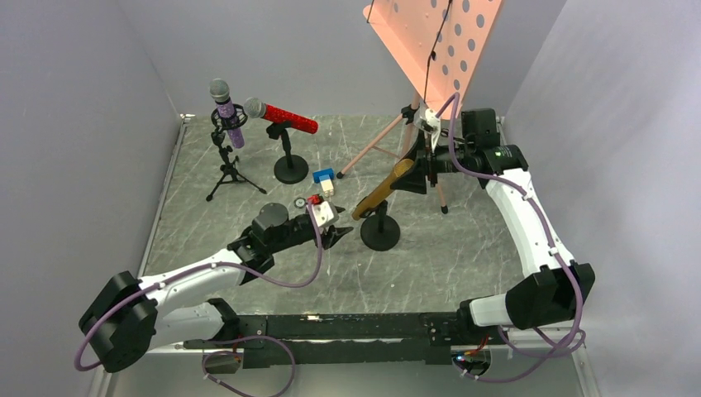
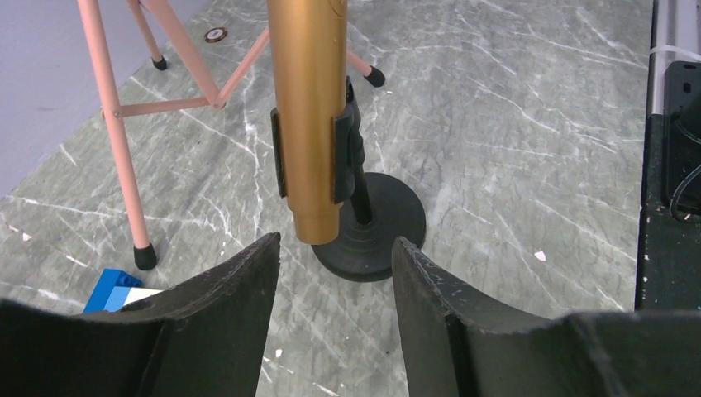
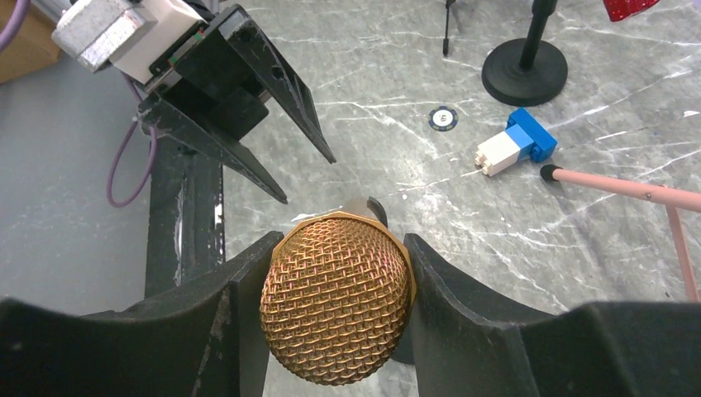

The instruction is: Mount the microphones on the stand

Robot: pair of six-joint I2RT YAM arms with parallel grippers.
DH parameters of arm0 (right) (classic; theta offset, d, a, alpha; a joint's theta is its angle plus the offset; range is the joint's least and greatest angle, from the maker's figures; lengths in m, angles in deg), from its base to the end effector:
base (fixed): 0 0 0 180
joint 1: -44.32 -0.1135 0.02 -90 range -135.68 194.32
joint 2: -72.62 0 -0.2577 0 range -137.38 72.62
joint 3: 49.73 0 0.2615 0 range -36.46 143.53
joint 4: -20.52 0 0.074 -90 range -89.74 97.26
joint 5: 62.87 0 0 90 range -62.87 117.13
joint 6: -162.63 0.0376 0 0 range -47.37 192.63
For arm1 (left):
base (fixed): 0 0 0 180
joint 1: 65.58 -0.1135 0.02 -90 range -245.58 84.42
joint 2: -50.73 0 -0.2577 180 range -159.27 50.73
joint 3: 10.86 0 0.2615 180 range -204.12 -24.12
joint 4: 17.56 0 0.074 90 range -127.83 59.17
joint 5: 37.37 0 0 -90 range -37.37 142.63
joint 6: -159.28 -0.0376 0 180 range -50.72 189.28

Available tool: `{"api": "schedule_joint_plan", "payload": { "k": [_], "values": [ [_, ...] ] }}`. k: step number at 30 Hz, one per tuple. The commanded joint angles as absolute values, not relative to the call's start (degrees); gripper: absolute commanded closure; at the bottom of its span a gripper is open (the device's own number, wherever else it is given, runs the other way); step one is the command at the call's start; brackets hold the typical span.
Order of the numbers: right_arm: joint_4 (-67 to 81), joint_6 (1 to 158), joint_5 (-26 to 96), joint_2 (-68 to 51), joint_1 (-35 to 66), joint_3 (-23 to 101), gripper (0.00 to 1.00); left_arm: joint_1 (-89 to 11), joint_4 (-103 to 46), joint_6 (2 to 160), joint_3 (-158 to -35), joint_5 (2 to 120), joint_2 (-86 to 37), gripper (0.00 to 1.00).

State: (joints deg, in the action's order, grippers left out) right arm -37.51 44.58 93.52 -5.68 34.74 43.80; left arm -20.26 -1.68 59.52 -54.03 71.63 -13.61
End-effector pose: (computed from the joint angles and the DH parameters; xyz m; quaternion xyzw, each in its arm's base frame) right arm 0.2757 0.0815 0.3740 -0.4548 0.6552 0.4414 0.4112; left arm 0.1751 -0.1944 0.2412 0.4356 0.5948 -0.3191 0.5955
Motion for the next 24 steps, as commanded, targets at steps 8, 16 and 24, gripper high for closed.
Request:
{"api": "schedule_joint_plan", "payload": {
  "k": [8, 16, 24],
  "values": [
    [-29.58, 43.52, 92.04, -2.29, 34.15, 33.42, 0.87, -20.14, -0.75, 61.7, -50.14, 68.41, -8.04, 0.41],
    [-27.4, 43.84, 91.46, -2.8, 33.18, 31.09, 0.87, -20.14, -0.68, 62.25, -48.5, 67.14, -5.73, 0.39],
    [-26.37, 44.29, 88.87, -4.96, 29.86, 31.0, 0.87, -20.14, -1.77, 62.31, -47.48, 65.57, -3.5, 0.37]
  ]
}}
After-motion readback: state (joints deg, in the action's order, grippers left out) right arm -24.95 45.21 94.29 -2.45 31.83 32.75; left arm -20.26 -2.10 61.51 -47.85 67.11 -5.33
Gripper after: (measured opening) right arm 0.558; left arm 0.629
